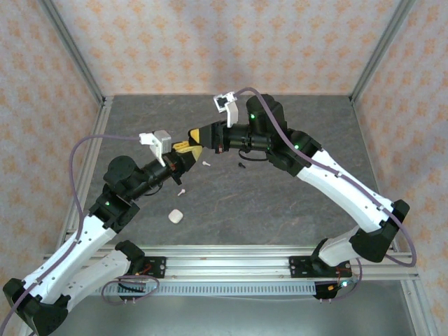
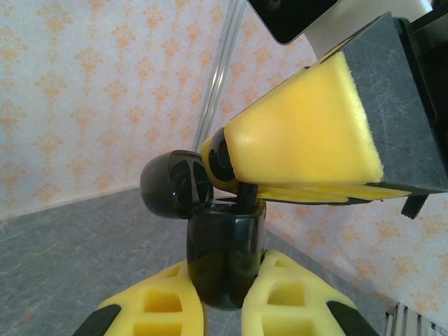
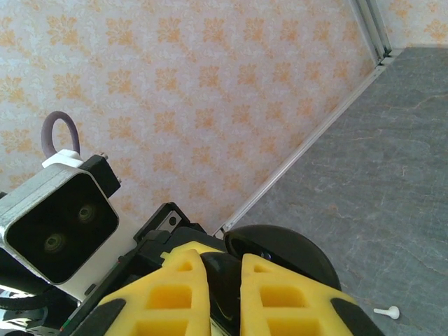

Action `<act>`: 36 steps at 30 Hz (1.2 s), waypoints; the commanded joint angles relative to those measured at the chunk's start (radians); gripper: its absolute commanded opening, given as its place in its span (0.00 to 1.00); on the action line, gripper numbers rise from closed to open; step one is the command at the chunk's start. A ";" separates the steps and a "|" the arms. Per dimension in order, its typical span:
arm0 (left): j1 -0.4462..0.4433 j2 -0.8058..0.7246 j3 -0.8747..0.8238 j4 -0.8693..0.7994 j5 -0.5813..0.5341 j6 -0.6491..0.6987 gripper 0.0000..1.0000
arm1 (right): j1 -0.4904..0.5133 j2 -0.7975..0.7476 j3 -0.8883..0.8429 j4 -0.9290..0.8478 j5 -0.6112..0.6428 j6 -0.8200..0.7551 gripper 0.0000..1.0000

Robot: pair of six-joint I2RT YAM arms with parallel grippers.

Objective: Insert wireless bluetooth earbuds into charging case

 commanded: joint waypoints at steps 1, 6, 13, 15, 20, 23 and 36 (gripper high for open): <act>-0.010 -0.011 0.038 0.053 -0.019 0.000 0.00 | 0.005 -0.008 -0.021 -0.078 -0.038 -0.025 0.15; -0.011 -0.014 0.042 0.043 -0.018 0.001 0.00 | 0.005 -0.005 -0.011 -0.091 -0.024 -0.033 0.24; -0.014 -0.022 0.048 0.029 -0.018 0.006 0.00 | 0.005 0.006 0.026 -0.100 -0.006 -0.033 0.32; -0.014 -0.025 0.047 0.026 -0.017 0.007 0.00 | 0.005 0.010 0.034 -0.101 -0.006 -0.030 0.34; -0.013 -0.030 0.040 0.023 -0.022 0.007 0.00 | 0.005 0.016 0.068 -0.100 0.002 -0.018 0.41; -0.014 -0.032 0.027 0.023 -0.032 0.004 0.00 | 0.005 0.013 0.100 -0.105 0.022 -0.013 0.43; -0.015 -0.087 -0.050 -0.071 -0.086 0.022 0.00 | -0.049 0.057 0.275 -0.297 0.144 -0.116 0.50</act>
